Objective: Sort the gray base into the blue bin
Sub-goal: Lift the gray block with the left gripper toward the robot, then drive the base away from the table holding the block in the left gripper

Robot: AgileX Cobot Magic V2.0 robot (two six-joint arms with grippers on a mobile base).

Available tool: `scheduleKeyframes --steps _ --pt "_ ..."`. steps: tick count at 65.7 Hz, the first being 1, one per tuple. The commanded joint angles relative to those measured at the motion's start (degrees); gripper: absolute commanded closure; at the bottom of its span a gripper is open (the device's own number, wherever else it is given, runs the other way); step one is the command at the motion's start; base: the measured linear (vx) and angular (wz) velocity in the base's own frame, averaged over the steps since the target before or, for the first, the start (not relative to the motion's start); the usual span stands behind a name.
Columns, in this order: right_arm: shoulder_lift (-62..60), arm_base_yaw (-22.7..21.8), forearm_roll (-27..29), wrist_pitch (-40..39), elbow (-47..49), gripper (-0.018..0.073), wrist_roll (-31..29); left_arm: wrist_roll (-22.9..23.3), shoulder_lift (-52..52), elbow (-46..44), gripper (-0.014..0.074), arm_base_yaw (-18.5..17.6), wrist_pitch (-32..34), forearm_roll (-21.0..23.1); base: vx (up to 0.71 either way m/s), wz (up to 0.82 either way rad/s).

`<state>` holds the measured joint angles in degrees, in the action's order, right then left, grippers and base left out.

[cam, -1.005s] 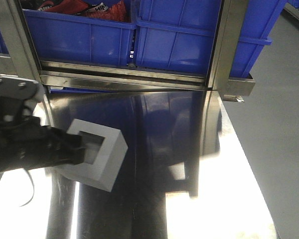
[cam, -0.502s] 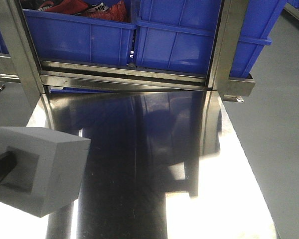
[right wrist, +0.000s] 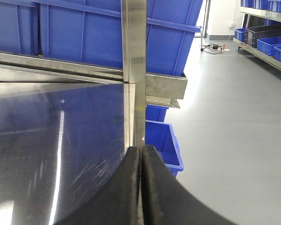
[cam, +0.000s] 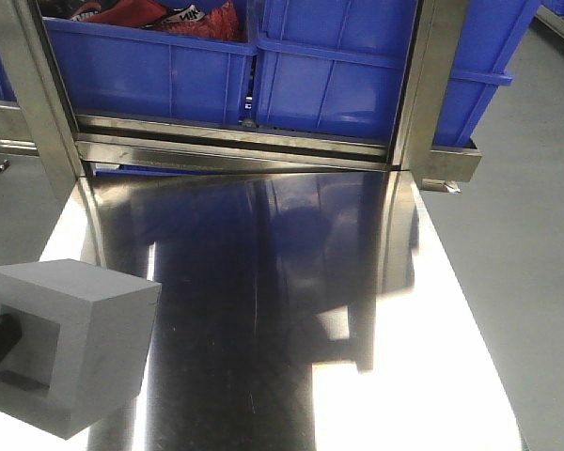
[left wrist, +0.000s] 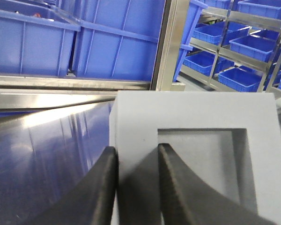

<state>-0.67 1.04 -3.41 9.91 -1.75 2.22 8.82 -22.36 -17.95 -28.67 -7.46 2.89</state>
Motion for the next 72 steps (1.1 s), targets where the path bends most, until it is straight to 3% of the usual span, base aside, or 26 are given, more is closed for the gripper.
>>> scheduleKeyframes --steps 1,72 --pt "-0.6 -0.3 -0.4 -4.3 -0.8 0.0568 -0.3 0.2 -0.1 -1.9 0.0602 -0.1 6.8 0.3 0.00 0.00" --pt "-0.6 -0.3 -0.4 -4.3 -0.8 0.0568 -0.3 0.2 -0.1 -1.9 0.0602 -0.1 6.8 0.3 -0.01 -0.06"
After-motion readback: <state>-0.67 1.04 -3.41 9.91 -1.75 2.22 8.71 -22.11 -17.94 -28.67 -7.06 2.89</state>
